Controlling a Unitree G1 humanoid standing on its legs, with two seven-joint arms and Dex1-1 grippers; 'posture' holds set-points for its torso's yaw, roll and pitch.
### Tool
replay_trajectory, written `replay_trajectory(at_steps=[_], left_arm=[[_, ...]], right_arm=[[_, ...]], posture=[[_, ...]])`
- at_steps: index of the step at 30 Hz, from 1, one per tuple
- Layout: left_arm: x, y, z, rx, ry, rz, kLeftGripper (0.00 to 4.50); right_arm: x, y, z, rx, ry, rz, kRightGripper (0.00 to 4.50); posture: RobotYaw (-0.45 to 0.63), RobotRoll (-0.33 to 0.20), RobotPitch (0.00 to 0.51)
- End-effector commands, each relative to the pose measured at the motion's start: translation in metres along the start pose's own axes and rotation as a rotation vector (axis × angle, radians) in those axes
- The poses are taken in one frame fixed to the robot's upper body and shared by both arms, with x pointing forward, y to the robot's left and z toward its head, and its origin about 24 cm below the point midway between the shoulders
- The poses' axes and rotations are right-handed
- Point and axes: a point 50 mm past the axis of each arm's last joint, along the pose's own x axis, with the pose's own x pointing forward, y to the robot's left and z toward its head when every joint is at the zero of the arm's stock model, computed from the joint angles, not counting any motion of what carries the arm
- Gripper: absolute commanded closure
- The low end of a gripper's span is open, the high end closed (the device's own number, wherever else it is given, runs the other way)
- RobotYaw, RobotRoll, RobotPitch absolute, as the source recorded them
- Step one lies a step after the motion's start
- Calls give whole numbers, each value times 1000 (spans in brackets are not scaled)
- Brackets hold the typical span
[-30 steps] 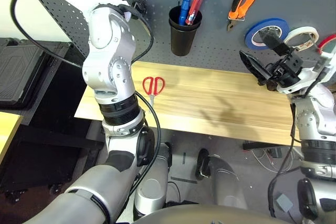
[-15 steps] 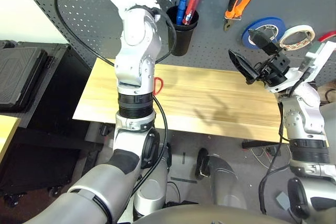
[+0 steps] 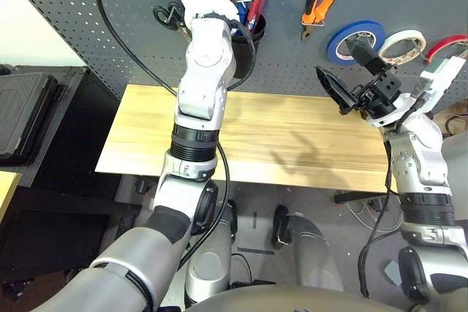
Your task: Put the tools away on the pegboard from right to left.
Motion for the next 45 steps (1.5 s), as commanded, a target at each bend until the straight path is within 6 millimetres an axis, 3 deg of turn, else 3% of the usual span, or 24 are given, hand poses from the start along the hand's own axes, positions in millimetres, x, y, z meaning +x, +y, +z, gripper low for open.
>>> replay_trajectory(at_steps=[1,16,37,45], left_arm=[[-4,1,-6,50,13,-13,3927],[-9,-5,-18,132,44,-66,3927],[-19,-12,-29,206,99,-177,3927],[-20,-14,-30,201,102,-206,882]], right_arm=[[1,0,2,-14,-5,0,0],[5,15,-8,-14,97,53,0],[12,13,-10,-36,90,40,0],[10,14,-12,-45,96,32,0]], posture=[[153,0,188],[150,0,191],[147,0,195],[144,0,196]])
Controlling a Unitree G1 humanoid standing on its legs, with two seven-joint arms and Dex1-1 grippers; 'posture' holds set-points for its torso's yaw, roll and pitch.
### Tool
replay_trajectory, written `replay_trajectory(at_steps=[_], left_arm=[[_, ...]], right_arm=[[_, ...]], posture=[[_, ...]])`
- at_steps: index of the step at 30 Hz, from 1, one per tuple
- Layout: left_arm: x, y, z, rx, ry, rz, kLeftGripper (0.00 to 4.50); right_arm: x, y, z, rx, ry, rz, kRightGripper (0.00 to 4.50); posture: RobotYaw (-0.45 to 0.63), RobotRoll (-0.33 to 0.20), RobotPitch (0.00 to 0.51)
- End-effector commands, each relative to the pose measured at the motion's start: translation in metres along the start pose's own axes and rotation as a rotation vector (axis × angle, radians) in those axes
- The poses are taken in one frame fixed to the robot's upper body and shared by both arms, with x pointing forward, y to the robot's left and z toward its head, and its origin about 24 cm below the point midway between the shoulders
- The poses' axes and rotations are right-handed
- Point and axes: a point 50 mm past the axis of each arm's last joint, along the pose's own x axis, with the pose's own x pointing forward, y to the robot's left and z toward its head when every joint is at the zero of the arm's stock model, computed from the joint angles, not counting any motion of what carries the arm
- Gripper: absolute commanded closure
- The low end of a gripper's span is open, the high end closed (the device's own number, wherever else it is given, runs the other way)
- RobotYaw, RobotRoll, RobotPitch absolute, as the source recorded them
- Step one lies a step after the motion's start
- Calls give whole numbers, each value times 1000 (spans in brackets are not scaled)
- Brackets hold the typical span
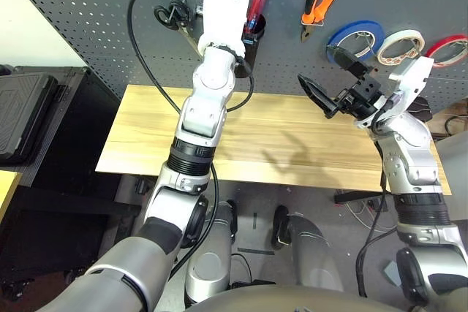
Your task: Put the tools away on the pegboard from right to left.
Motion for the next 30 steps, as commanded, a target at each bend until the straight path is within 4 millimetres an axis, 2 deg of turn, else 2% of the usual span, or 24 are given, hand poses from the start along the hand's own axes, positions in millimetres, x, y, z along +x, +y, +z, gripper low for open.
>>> replay_trajectory(at_steps=[1,2,3,7,11,15,21,26,30], left_arm=[[-2,-4,3,11,-10,-21,498],[-2,-4,3,10,-10,-20,107],[-2,-4,3,10,-11,-20,45],[-1,-2,5,0,-17,-10,45],[1,7,23,-60,-93,25,45],[-5,22,48,-218,-170,54,45],[-21,56,66,-222,-206,116,45],[-44,71,51,-166,-111,108,45],[-71,66,21,-132,36,52,45]], right_arm=[[-1,1,-2,-6,4,1,0],[-1,2,-3,-7,4,1,0],[-1,1,-3,-8,5,1,0],[-1,1,-5,-10,8,1,0],[0,1,-6,-10,7,3,0],[2,4,-7,14,7,13,0],[0,9,-10,38,9,43,0],[-1,14,-11,74,9,77,0],[-3,18,-14,105,36,119,0]], posture=[[144,0,196],[144,0,196],[146,0,195],[151,0,193],[158,0,190],[164,0,187],[184,0,190],[203,0,192],[231,0,196]])
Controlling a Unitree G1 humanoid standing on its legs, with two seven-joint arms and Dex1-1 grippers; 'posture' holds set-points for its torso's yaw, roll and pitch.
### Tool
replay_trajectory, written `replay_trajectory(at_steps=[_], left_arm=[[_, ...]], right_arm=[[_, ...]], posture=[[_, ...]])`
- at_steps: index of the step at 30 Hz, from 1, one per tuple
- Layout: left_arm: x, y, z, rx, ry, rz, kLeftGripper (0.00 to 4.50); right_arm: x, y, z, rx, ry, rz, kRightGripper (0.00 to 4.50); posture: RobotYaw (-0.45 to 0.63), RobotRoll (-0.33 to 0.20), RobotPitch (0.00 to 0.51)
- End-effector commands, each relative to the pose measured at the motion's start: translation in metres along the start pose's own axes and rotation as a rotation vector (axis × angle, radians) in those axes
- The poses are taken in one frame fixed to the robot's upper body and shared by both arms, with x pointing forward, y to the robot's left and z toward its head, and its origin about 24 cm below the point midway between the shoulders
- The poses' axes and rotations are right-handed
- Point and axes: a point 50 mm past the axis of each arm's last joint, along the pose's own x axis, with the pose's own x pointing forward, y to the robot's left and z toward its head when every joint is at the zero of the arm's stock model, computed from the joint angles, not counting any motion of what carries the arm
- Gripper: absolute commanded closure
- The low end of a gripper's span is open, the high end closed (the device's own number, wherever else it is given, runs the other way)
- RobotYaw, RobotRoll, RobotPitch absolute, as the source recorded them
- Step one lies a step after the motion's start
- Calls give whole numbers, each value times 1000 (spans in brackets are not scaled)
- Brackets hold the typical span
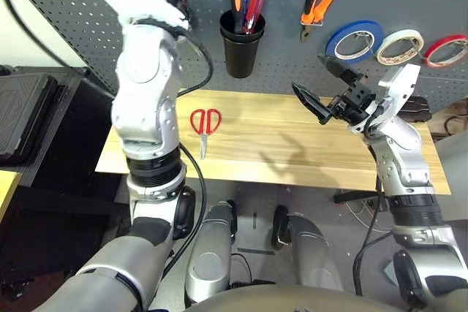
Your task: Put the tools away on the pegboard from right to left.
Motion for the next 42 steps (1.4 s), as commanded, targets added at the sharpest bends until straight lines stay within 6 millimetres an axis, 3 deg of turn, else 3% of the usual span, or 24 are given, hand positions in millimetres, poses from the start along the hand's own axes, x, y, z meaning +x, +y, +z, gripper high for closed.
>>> replay_trajectory(at_steps=[1,8,17,25,34,42], left_arm=[[-26,-8,-22,25,121,-86,45],[-64,-15,-78,123,347,-153,45],[-86,-3,-144,289,578,-83,45],[-95,6,-172,295,673,2,45],[-96,21,-203,324,786,93,45],[-85,30,-220,302,823,138,45]], right_arm=[[-5,6,-3,33,42,46,0],[-10,9,-25,-13,314,72,0],[-10,16,-50,-27,556,41,0],[-18,29,-73,58,784,36,0],[-13,45,-86,60,800,34,0],[-10,64,-95,80,795,95,0]], posture=[[235,0,197],[235,0,209],[217,0,241],[212,0,275],[201,0,304],[186,0,321]])
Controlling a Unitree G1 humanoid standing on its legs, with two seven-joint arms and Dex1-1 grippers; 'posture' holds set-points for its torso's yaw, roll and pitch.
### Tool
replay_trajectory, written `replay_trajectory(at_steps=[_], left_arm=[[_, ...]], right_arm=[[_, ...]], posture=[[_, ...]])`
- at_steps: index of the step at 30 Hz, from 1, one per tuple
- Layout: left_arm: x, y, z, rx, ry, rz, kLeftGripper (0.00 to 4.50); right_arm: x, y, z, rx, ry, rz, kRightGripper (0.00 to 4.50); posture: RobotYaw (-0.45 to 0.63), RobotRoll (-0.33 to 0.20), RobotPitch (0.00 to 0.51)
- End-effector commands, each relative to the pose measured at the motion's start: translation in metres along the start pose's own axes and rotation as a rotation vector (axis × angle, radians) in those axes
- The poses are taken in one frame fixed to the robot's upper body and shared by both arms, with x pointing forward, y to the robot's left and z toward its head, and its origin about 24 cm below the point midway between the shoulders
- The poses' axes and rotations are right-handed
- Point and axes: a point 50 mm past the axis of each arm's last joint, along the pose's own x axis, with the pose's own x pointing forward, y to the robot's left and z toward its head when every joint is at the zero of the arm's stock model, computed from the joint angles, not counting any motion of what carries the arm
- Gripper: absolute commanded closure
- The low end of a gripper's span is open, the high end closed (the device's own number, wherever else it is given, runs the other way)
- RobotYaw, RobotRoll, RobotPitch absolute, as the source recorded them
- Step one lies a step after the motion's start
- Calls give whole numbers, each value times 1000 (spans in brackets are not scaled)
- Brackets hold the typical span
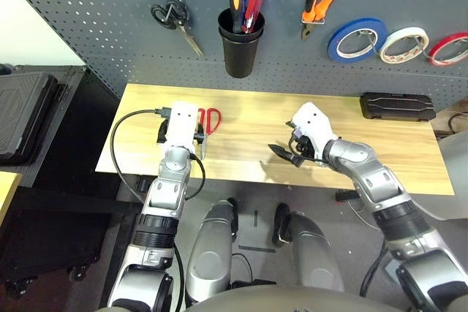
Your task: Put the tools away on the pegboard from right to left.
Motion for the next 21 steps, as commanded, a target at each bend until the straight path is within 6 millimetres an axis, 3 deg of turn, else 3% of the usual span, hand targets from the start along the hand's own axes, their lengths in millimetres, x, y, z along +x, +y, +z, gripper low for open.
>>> replay_trajectory(at_steps=[1,11,21], left_arm=[[7,1,-9,-17,40,16,45],[32,4,-13,-6,131,95,45],[47,1,-22,-22,188,92,45]], right_arm=[[4,9,-8,7,23,29,0],[21,23,-12,11,51,47,0],[22,20,-10,10,44,15,0]], posture=[[185,0,322],[162,0,320],[128,0,299]])
